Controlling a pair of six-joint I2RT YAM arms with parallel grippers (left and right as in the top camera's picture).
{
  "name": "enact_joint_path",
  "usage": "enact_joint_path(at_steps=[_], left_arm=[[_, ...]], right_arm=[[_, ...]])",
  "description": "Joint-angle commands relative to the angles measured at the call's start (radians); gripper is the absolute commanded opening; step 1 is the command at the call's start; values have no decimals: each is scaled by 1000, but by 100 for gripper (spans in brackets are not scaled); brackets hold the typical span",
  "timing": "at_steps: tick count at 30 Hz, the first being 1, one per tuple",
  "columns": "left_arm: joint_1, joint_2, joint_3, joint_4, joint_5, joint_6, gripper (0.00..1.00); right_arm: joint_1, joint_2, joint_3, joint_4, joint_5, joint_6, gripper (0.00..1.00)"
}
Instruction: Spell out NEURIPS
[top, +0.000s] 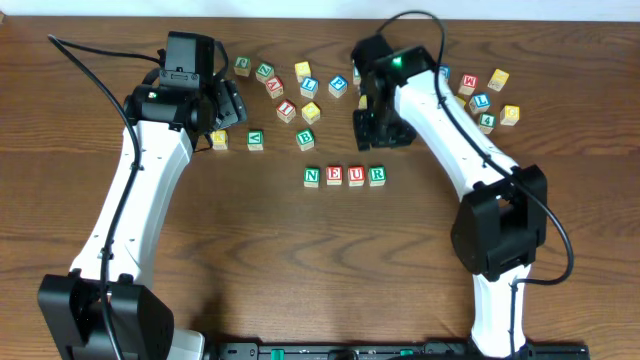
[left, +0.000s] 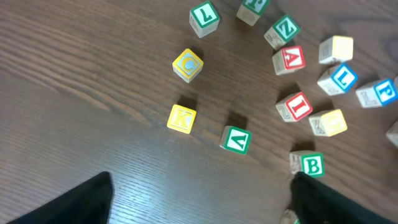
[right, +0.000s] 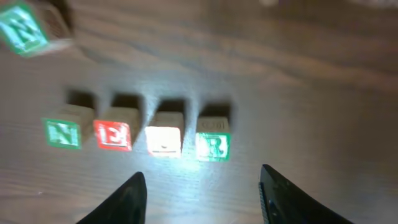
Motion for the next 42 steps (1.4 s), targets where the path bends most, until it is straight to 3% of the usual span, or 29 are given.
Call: enact_joint_path(at_steps=[1, 9, 30, 42], left_arm=[[3, 13, -1, 1, 2, 8, 100], [3, 13, -1, -23, 2, 9, 98], [3, 13, -1, -23, 2, 9, 98], [3, 13, -1, -4, 2, 9, 98]], right_arm=[[-27, -9, 92, -9, 2, -32, 58], [-65, -9, 194, 9, 2, -37, 62], [-77, -9, 194, 159, 2, -34, 73], [-75, -8, 194, 182, 2, -34, 73]])
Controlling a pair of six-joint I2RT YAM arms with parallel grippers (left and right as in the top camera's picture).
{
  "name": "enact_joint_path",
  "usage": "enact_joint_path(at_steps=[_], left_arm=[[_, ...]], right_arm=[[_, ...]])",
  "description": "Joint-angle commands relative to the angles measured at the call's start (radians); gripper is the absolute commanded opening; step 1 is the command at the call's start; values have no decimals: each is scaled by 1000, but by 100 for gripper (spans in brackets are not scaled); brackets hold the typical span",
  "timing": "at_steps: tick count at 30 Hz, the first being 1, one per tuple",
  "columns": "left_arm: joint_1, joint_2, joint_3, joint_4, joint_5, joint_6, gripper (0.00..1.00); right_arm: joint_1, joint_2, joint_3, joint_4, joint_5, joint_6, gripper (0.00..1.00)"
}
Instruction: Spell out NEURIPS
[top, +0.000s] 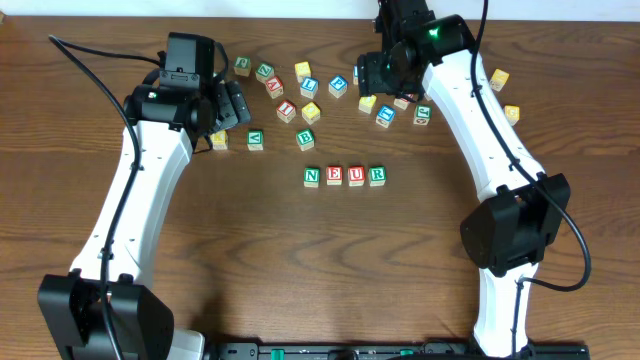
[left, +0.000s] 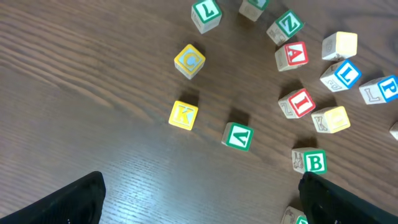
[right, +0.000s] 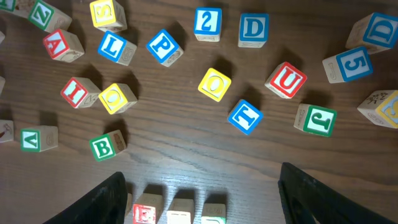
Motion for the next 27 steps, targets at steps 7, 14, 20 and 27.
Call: enact_joint_path(at_steps=[7, 14, 20, 27], left_arm=[[3, 13, -1, 28, 1, 8, 98], [3, 13, -1, 79, 1, 71, 98], [3, 13, -1, 113, 1, 78, 98], [3, 13, -1, 119, 1, 77, 98]], right_arm=[[-2, 5, 19, 36, 1, -5, 73], [-2, 29, 19, 56, 1, -5, 73], [-6, 37, 19, 63, 6, 5, 72], [-40, 38, 18, 52, 39, 42, 71]])
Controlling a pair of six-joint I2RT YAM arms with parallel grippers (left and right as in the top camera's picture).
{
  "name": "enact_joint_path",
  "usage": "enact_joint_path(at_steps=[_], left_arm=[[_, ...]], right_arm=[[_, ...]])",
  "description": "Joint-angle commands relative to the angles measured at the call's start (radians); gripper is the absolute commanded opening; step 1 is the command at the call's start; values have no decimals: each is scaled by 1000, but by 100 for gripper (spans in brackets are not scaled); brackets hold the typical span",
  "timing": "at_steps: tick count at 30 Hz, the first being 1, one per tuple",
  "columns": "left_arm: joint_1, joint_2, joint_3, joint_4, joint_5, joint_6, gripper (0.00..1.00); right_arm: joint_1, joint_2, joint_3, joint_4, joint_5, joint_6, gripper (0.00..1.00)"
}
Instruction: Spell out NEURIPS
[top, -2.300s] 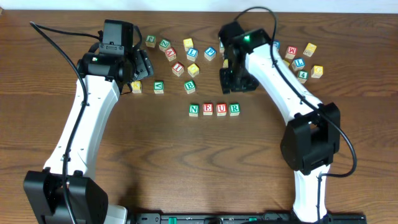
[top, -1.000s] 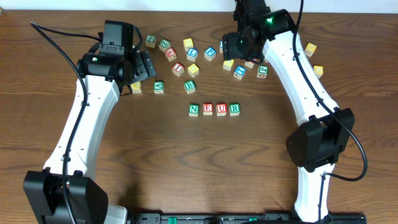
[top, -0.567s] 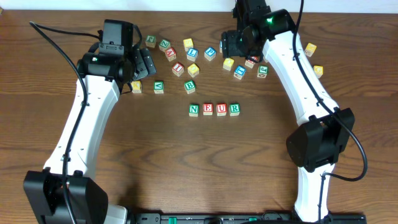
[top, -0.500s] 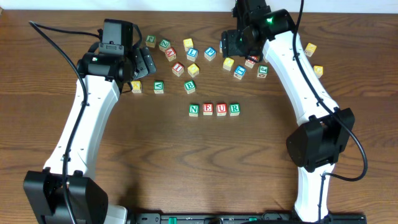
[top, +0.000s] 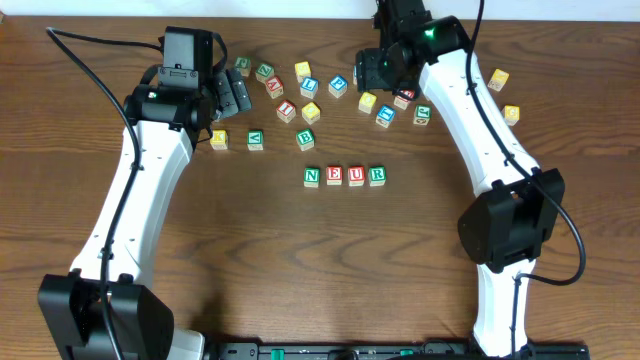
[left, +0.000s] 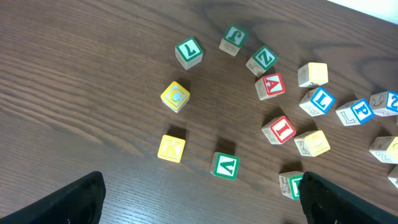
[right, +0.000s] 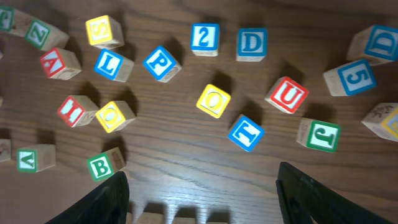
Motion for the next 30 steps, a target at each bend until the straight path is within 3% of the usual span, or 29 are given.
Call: enact_joint_path(at_steps=[1, 10, 21, 30], left_arm=[[3, 13, -1, 3, 1, 21, 98], [3, 13, -1, 1, 1, 21, 98], [3, 13, -1, -3, 2, 21, 98], [3, 13, -1, -3, 1, 21, 98]], right_arm=[[-39, 11, 18, -8, 25, 19, 71], [-133, 11, 18, -32, 25, -59, 82], [-235, 16, 18, -48, 14, -71, 82], [-188, 29, 18, -35, -20, -21, 78]])
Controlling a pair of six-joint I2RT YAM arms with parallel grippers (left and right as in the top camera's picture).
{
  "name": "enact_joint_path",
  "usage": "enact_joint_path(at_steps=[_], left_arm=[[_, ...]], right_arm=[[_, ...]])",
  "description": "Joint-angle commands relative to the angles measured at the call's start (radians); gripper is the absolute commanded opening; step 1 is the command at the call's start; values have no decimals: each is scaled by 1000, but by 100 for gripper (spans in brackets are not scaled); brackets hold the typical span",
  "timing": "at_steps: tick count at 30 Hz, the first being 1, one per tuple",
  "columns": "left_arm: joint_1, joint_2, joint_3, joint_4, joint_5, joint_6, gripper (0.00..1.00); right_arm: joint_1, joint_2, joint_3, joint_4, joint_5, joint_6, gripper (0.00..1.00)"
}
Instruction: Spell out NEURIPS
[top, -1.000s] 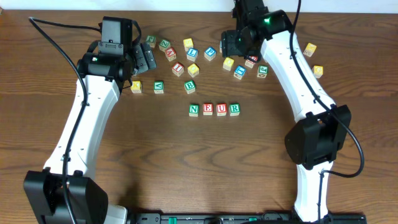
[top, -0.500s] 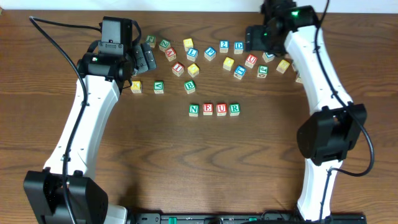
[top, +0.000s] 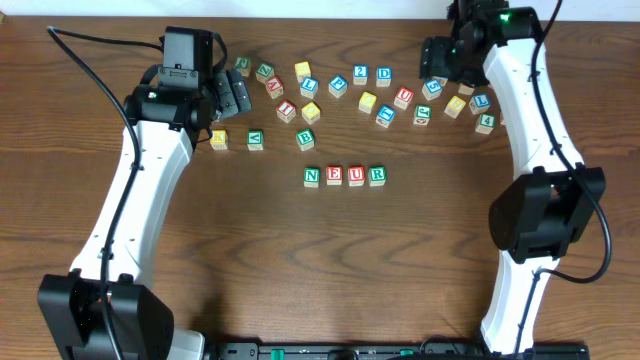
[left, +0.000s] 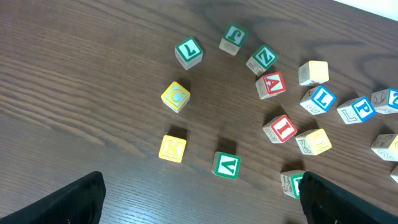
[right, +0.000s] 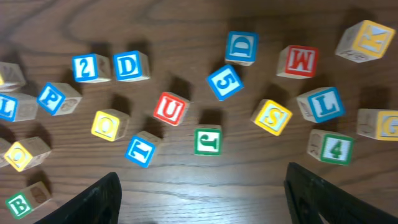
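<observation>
A row of blocks reading N E U R (top: 345, 176) stands mid-table. The red I block (left: 281, 127) lies in the left cluster, also seen from above (top: 287, 108). A blue P block (right: 51, 98) and a yellow S block (right: 273, 116) lie in the far scatter. My left gripper (top: 228, 100) hovers open over the left cluster, its fingers (left: 74, 199) empty at the frame's bottom. My right gripper (top: 440, 55) hovers open above the far-right cluster, nothing between its fingers (right: 99, 199).
Several loose letter and number blocks spread along the far side: green V (left: 225, 165), yellow K (left: 171, 149), red U (right: 170, 108), blue T (right: 140, 150), green 4 (right: 336, 148), red M (right: 300, 61). The table's far edge (top: 320, 18) is close behind them.
My right gripper has moved to the right, from above the middle blocks to above the far-right cluster. The left arm and every block are where they were.
My right gripper was first low and open beside the R end of the N E U R row. It then stood higher at the back over the middle scatter, and now over the right cluster. The left gripper stayed open over the left cluster, shifting slightly back.
</observation>
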Motion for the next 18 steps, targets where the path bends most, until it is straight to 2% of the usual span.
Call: enact_joint_path(at_steps=[1, 18], left_arm=[[3, 13, -1, -2, 1, 9, 98], [3, 13, -1, -2, 2, 9, 98]], right_arm=[[44, 33, 18, 8, -10, 39, 78], [132, 46, 15, 33, -10, 60, 77]])
